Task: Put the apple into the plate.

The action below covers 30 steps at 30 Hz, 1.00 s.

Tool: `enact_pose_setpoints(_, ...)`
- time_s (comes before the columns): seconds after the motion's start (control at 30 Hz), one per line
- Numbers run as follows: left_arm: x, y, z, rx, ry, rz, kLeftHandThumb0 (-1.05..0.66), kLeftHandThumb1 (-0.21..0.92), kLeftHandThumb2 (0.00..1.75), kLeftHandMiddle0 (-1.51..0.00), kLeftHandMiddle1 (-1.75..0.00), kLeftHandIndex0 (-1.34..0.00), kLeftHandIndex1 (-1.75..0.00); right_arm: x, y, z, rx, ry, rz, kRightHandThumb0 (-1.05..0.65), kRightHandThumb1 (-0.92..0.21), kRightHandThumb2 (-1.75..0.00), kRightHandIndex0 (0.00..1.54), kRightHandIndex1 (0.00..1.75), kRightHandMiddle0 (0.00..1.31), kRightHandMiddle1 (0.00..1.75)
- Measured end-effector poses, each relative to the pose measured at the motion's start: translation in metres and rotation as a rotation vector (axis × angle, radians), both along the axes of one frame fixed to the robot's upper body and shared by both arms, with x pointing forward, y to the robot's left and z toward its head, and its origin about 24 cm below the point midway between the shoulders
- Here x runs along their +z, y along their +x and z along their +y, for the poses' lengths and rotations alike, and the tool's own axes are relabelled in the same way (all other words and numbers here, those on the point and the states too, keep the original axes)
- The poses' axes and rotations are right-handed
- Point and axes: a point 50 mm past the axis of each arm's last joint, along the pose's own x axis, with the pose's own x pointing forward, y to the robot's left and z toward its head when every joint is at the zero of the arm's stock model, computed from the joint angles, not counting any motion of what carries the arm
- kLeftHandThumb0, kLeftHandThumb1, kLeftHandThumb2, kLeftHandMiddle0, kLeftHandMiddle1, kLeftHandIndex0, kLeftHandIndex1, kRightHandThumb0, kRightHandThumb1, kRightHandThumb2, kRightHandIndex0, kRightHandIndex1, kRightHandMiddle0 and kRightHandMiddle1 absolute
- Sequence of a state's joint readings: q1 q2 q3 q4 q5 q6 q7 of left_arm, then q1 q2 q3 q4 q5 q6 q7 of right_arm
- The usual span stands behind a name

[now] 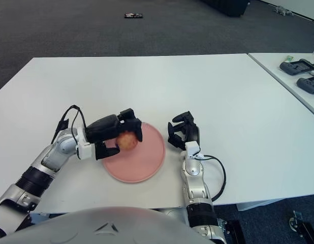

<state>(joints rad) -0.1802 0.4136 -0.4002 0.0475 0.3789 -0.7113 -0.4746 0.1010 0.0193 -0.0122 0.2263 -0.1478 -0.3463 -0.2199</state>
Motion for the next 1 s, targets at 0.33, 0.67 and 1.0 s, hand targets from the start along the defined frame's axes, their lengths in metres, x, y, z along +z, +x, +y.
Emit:
enact_pose_setpoints(0.33, -0.018, -0.005, -0.013, -0.109, 0.136, -0.125, 0.00, -0.03, 1.71, -0.90, -1.70, -0.64, -1.75, -0.001, -0.001, 0.000, 0.007, -0.003, -0.015, -0.39, -0.66, -0.89, 0.52, 1.53, 0.35, 1.75)
enact_pose_setpoints(0.67, -0.024, -0.007, -0.021, -0.109, 0.083, -0.192, -0.01, -0.11, 1.74, -0.95, -1.74, -0.78, -1.56, -0.002, -0.001, -0.001, 0.003, -0.003, -0.027, -0.39, -0.65, -0.90, 0.54, 1.53, 0.36, 1.75)
enact_pose_setpoints(1.0, -0.030, -0.002, -0.025, -0.089, 0.052, -0.217, -0.01, -0.10, 1.75, -0.95, -1.75, -0.74, -1.60, -0.002, 0.000, -0.001, 0.000, 0.000, -0.028, -0.39, -0.63, -0.93, 0.55, 1.50, 0.37, 1.75)
